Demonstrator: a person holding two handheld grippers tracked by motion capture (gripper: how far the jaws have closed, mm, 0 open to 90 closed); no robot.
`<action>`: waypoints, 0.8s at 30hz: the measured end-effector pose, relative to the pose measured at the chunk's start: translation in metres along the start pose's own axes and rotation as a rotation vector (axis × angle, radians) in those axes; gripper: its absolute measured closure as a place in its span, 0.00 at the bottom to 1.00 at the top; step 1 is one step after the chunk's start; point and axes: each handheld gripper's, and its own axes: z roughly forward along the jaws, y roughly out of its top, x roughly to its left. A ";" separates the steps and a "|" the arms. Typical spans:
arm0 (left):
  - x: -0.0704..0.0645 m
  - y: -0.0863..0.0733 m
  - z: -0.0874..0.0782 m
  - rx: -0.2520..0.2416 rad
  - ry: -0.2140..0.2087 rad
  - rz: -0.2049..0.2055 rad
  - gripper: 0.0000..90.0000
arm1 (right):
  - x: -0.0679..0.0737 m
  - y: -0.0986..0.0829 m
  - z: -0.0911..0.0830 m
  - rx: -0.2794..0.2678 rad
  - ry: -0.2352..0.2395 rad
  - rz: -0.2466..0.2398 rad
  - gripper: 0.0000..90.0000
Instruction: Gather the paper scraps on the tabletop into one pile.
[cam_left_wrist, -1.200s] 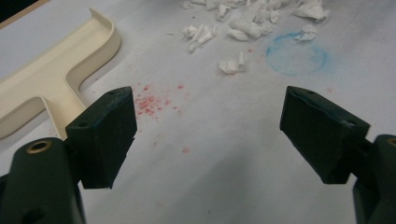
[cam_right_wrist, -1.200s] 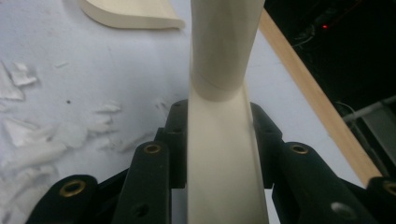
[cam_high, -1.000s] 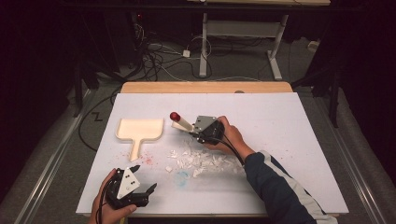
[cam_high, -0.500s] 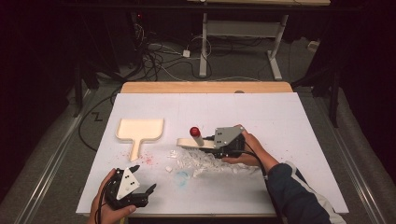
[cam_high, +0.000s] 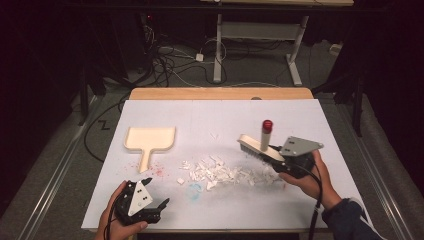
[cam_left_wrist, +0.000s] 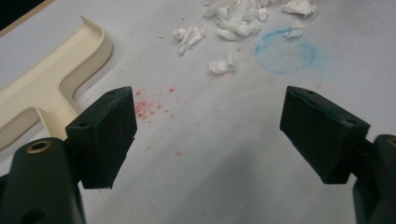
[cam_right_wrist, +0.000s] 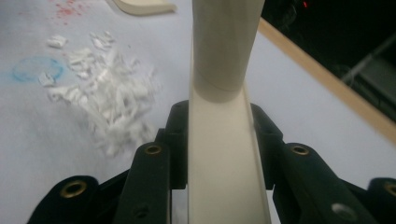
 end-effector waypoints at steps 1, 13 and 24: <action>0.000 0.000 0.000 0.001 0.001 -0.001 0.20 | 0.000 0.000 0.000 0.000 0.000 0.000 0.76; -0.005 0.006 0.008 0.019 -0.023 0.053 0.20 | 0.010 -0.062 -0.017 0.066 -0.229 0.234 0.76; -0.004 0.007 0.009 0.011 -0.030 0.049 0.20 | 0.060 -0.033 0.019 0.055 -0.189 0.200 0.74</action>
